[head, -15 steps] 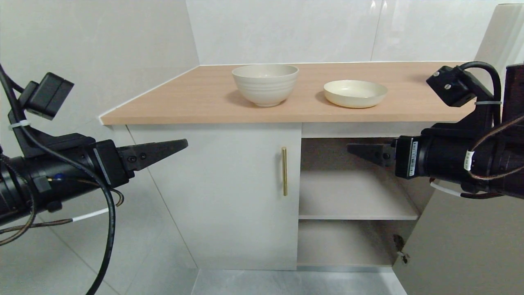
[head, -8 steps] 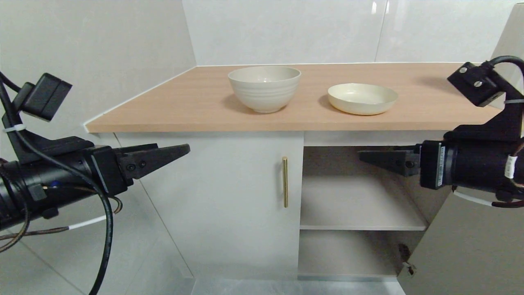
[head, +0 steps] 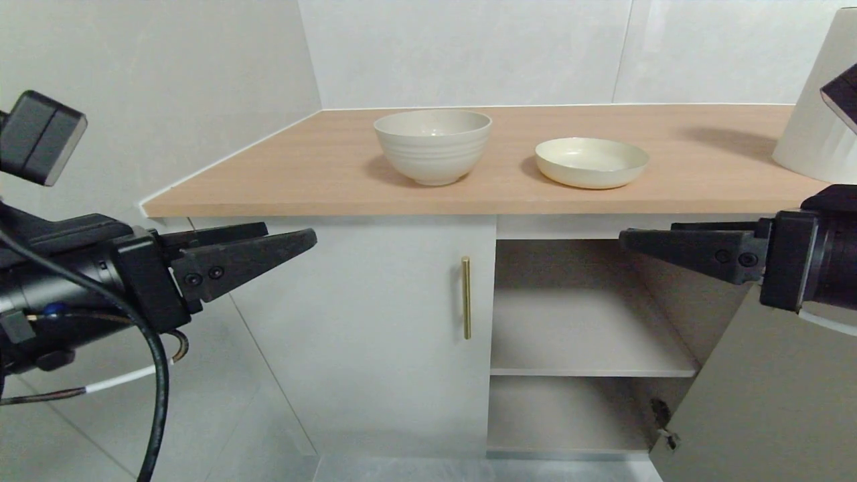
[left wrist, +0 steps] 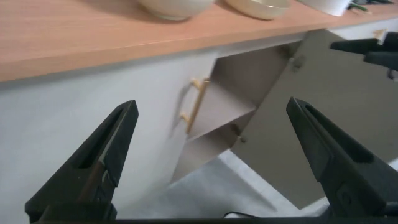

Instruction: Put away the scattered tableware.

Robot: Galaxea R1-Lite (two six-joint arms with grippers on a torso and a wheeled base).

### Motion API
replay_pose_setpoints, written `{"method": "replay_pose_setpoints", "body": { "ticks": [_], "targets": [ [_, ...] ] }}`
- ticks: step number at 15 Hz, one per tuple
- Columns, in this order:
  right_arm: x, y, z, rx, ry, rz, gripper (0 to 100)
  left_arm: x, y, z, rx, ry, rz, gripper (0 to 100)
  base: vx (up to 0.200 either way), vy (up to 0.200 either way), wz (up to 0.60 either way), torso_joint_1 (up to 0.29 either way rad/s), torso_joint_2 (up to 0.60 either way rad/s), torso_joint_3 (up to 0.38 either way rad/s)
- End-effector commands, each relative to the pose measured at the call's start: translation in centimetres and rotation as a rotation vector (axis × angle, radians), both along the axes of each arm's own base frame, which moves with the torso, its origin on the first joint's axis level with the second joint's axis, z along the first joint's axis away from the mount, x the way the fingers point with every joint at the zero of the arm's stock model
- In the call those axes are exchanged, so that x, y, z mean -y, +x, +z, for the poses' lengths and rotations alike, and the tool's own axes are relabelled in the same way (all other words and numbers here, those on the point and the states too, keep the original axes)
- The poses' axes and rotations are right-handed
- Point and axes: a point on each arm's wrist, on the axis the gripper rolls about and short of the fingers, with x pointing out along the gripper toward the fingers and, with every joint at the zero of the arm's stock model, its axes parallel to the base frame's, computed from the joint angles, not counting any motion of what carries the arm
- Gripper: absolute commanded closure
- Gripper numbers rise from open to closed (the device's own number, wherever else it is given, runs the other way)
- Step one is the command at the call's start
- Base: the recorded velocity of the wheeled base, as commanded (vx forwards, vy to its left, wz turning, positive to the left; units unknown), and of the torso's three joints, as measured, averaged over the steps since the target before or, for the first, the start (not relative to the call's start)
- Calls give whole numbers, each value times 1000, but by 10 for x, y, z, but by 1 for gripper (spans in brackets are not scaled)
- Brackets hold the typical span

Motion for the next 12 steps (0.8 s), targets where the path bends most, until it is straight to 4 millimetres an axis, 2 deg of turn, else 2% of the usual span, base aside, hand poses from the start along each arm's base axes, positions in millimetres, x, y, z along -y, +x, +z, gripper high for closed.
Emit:
{"method": "replay_pose_setpoints", "body": {
  "ticks": [1, 6, 9, 12],
  "targets": [
    [1, -1, 1, 4, 3, 0, 0, 4, -4, 3, 3, -17, -28, 0, 0, 0, 0, 0, 0, 0],
    [1, 0, 0, 2, 1, -3, 0, 7, -1, 3, -11, -27, -36, 0, 0, 0, 0, 117, -301, -234],
    [-1, 5, -3, -11, -9, -11, 0, 11, 9, 2, -27, -20, -36, 0, 0, 0, 0, 63, -515, -274],
    [-1, 16, -7, -28, -23, -44, 0, 19, 28, -2, -57, -9, -34, 0, 0, 0, 0, 259, -460, -277]
  ]
}}
